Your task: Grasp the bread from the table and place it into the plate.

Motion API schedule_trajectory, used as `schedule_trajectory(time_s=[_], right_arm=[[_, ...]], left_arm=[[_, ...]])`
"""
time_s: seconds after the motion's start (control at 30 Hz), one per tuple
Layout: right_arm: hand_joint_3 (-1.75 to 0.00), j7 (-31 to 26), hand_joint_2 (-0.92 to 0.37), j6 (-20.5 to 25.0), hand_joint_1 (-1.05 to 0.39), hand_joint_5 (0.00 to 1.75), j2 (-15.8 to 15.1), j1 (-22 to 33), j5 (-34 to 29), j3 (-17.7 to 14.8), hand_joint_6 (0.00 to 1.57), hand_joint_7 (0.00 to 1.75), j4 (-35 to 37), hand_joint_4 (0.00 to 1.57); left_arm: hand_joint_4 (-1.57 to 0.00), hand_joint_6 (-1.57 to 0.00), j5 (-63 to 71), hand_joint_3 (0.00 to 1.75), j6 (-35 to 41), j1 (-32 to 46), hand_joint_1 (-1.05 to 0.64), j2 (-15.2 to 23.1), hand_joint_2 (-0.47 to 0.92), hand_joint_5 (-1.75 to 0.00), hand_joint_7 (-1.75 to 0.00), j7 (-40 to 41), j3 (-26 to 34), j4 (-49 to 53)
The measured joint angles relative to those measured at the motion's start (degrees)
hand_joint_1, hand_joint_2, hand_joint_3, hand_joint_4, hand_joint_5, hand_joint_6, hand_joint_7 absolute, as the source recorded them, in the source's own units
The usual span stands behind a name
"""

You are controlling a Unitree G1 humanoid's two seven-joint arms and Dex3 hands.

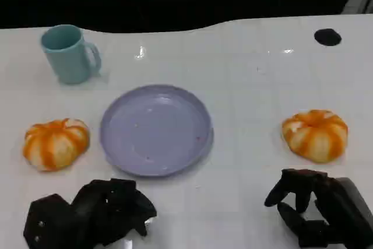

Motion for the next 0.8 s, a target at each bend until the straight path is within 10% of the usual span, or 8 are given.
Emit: schedule_trajectory(time_s=[0.8], right_arm=[[-1.16,0.03,-0.45,0.01,-0.39,1.75,0.00,-0.01,-0.06,0.00,0.83,1.29,0.15,0.84]], left_arm=[[-0.88,-1.32,0.01,0.01,0.02,-0.02,-1.05,0.00,0.84,-1.52,-0.73,0.00,0.01,0.00]])
